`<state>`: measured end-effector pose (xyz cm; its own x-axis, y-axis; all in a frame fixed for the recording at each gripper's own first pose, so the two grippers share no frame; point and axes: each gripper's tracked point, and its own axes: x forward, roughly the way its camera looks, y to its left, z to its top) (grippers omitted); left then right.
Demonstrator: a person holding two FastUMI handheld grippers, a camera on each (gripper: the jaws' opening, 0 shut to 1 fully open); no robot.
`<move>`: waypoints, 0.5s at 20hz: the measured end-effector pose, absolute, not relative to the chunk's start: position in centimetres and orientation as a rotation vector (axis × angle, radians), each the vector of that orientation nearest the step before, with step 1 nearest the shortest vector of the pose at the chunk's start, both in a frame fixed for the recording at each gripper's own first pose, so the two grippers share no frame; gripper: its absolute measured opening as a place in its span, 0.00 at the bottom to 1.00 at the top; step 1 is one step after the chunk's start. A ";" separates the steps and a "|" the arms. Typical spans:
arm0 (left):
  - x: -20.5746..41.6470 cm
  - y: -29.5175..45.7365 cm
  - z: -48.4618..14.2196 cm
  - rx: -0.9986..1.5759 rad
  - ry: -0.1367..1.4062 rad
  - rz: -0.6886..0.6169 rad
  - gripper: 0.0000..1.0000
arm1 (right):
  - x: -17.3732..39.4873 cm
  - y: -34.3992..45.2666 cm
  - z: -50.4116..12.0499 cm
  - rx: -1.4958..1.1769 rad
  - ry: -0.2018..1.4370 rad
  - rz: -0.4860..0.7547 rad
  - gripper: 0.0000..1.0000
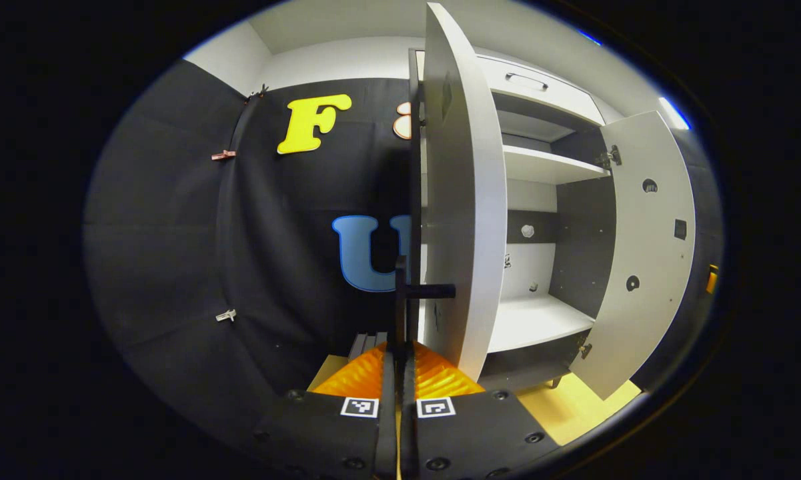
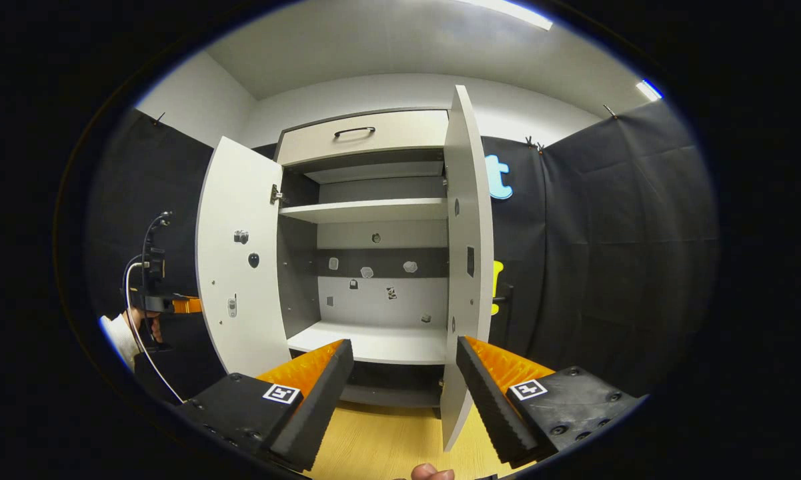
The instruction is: Open the right door of the double-door shoe cabinet with the right hand, and open the left door with the left hand.
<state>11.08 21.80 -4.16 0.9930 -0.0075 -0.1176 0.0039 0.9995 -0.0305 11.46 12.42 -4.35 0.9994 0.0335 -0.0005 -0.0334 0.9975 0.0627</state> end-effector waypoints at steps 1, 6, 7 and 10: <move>11.0 21.8 -4.2 -0.034 0.118 0.000 0.07 | 11.4 12.3 -4.4 0.065 0.004 0.033 0.98; 10.6 21.8 -4.1 -0.042 0.125 0.035 0.06 | 10.9 11.3 -4.5 0.075 0.010 0.026 0.98; 10.4 21.8 -4.0 -0.031 0.123 0.044 0.07 | 10.7 11.0 -4.4 0.078 0.010 0.025 0.98; 9.7 22.0 -3.3 -0.007 0.107 0.063 0.09 | 10.3 10.3 -4.4 0.080 0.010 0.018 0.98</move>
<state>9.75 21.97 -3.33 0.9924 0.0620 -0.1067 -0.0627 0.9980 -0.0034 10.28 10.28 -4.43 0.9998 0.0179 -0.0097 -0.0171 0.9966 0.0802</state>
